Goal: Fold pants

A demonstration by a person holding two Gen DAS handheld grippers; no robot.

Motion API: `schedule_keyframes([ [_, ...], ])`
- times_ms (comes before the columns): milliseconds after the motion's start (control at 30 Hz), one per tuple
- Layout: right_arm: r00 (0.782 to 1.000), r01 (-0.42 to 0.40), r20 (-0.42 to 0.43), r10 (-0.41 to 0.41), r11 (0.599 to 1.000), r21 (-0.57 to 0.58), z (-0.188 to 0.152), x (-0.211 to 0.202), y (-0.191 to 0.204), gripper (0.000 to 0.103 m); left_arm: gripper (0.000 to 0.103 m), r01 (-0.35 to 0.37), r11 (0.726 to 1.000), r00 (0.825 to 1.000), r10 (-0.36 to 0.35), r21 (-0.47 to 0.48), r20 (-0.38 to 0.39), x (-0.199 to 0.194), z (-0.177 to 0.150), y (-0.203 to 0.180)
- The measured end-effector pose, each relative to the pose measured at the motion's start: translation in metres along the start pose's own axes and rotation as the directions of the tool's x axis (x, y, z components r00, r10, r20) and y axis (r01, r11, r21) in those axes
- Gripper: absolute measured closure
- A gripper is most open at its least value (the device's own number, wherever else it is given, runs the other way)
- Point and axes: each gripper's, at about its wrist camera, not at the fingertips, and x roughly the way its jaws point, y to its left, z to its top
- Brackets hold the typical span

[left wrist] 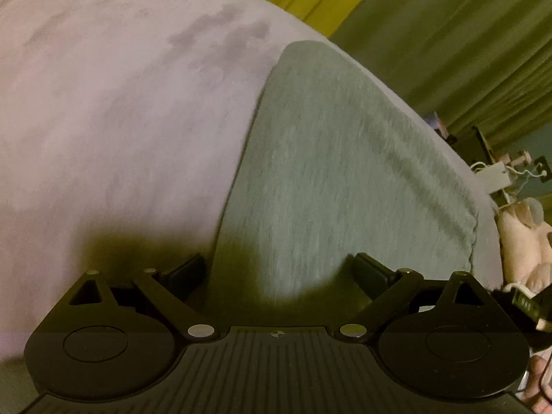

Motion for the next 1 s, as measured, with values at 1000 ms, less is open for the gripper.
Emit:
schedule_keyframes([
  [1000,0.997,-0.076,-0.032,0.069,0.957,-0.279,0.035,0.026,0.024,0.018,0.012,0.115,0.940,0.989,-0.077,0.322,-0.128,0.065,0.061,-0.045],
])
